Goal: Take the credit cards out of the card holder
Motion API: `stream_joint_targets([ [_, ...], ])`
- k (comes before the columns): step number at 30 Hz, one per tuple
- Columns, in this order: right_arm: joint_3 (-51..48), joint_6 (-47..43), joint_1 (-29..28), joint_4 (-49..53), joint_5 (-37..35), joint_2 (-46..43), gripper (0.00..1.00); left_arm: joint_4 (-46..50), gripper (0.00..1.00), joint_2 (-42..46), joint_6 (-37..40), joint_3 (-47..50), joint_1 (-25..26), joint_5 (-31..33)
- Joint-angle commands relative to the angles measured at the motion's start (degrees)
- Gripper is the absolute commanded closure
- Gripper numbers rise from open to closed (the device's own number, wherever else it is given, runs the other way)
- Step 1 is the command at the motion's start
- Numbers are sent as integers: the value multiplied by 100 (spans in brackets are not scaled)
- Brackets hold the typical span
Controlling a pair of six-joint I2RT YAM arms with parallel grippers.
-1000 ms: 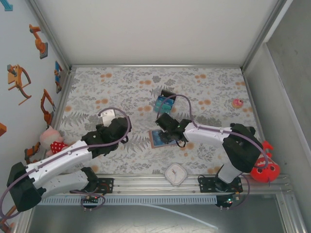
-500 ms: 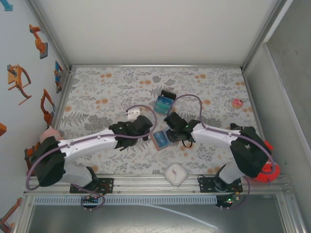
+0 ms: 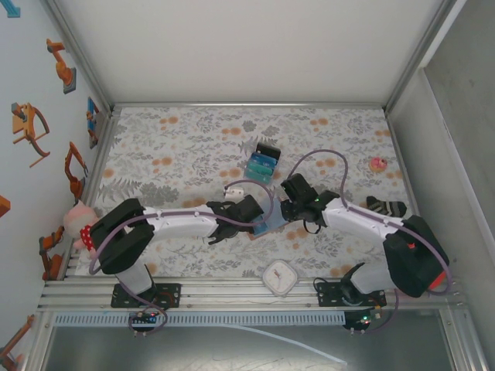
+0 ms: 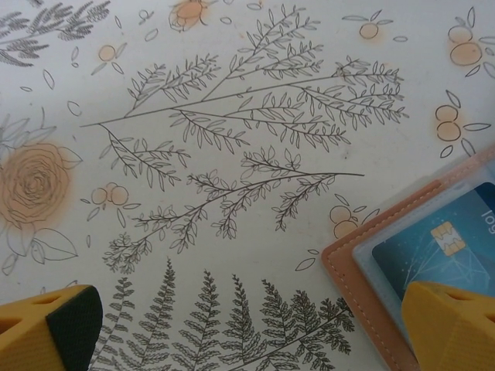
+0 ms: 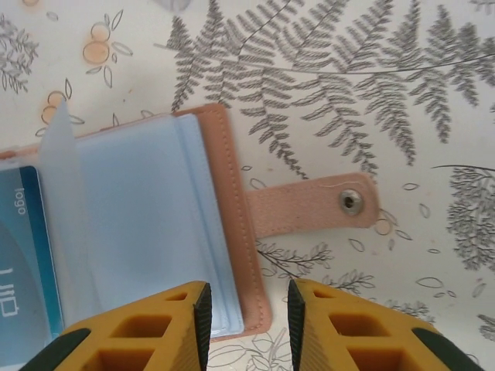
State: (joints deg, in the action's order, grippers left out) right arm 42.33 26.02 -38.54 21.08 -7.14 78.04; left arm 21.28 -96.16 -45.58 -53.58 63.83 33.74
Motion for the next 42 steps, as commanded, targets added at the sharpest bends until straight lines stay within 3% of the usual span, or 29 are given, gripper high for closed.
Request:
stream_joint_targets([
  [1, -87, 200, 125, -66, 136, -318, 68, -60, 1, -180, -170, -98, 47, -55],
  [16, 117, 445, 181, 58, 1119, -903, 68, -139, 1, -467, -359, 63, -29, -11],
  [31, 171, 1181, 330, -1180, 3213, 393, 69, -874, 1, -331, 488, 445, -385, -8],
  [42, 285, 1231, 566, -1575, 3608, 1082, 78, -1012, 1, -318, 733, 454, -471, -19],
])
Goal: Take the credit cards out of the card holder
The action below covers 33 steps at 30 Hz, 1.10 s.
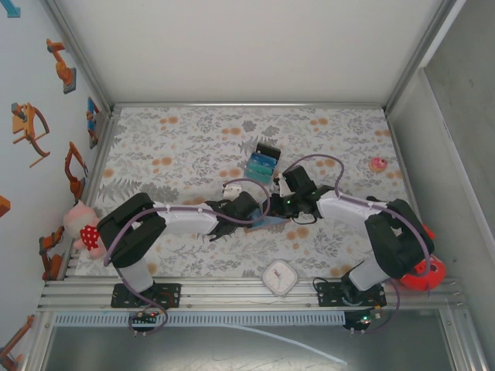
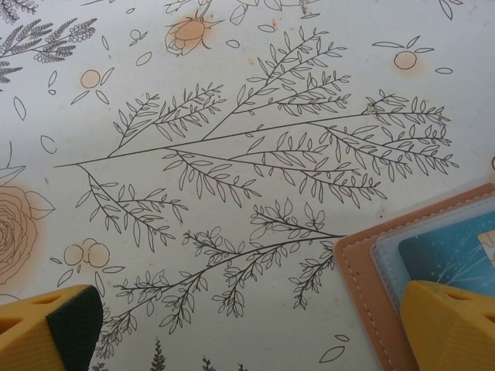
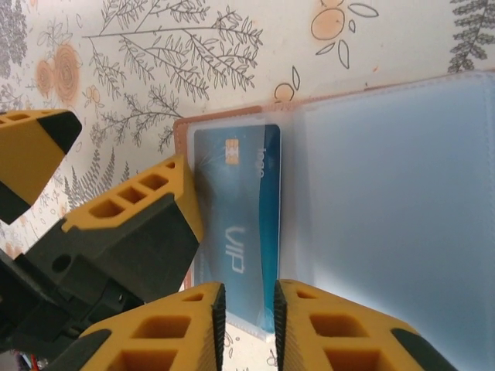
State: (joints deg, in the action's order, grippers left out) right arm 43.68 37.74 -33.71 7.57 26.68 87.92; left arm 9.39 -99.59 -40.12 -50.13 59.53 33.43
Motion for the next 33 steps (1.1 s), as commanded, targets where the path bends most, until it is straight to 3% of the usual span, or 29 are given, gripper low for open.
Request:
stream_joint_targets([
  [1, 158, 56, 100, -243, 235, 120, 78, 186, 1, 20, 180, 113, -30, 13],
  [33, 84, 275, 137, -1193, 1217, 999, 86, 284, 1, -125, 136, -14, 75, 14],
])
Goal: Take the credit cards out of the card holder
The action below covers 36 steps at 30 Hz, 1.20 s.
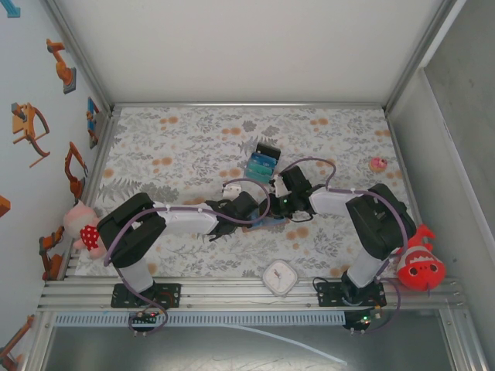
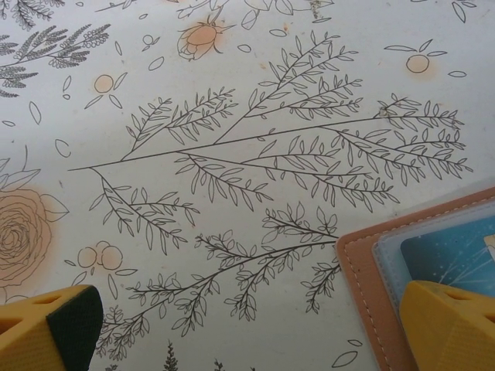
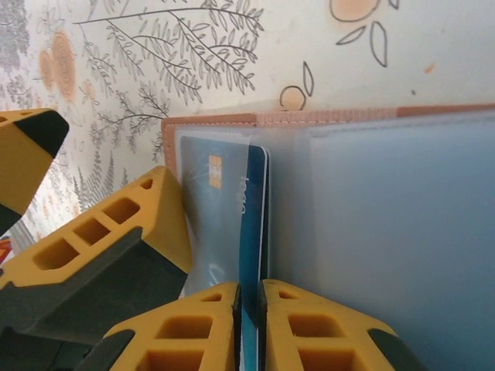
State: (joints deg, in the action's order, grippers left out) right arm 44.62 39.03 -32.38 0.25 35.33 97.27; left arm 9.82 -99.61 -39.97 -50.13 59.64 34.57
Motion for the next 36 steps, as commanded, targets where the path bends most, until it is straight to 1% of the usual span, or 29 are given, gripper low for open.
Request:
stream_joint_targets([
  [1, -23, 169, 4, -527, 395, 72, 86, 248, 1, -120, 120, -18, 64, -104],
  [8, -41, 325, 6, -772, 518, 167, 86, 302, 1, -156, 112, -85, 109, -106],
  [15, -209, 386, 115, -876, 498, -9, 89, 503, 1, -185, 7, -110, 82, -69],
  [25, -594, 790, 309, -1631, 929, -226, 89, 704, 3, -372, -29, -269, 38, -82],
  [30, -716, 895, 402, -1824, 994, -245, 89, 769, 3, -392, -36, -287, 39, -68],
  [36, -765, 920, 443, -1910, 1037, -254, 96, 819, 3, -372, -38, -278, 32, -45],
])
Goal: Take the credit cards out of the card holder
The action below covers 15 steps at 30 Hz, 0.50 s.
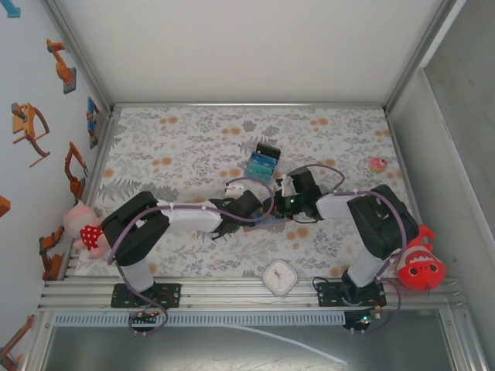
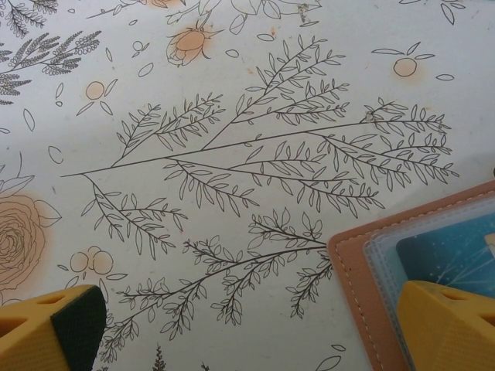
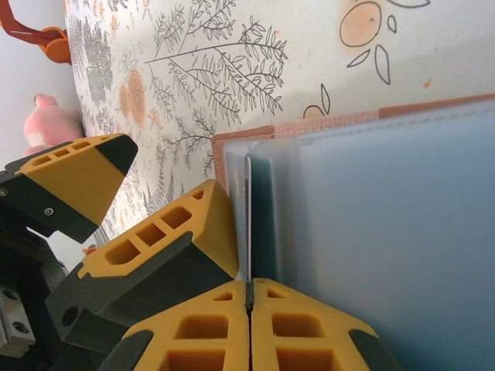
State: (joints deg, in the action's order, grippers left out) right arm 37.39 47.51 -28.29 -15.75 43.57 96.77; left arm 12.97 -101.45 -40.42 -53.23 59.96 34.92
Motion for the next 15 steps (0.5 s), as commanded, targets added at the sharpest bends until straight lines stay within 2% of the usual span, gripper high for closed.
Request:
stream_joint_targets([
  [1, -52, 75, 39, -306, 215, -208, 97, 511, 3, -188, 1, 32, 6, -73],
  [4, -58, 65, 48, -315, 216, -211, 100, 516, 3, -179, -1, 23, 6, -49],
  [15, -112, -223, 245, 54, 23, -360, 100, 556, 3, -51, -27, 103, 1, 10],
])
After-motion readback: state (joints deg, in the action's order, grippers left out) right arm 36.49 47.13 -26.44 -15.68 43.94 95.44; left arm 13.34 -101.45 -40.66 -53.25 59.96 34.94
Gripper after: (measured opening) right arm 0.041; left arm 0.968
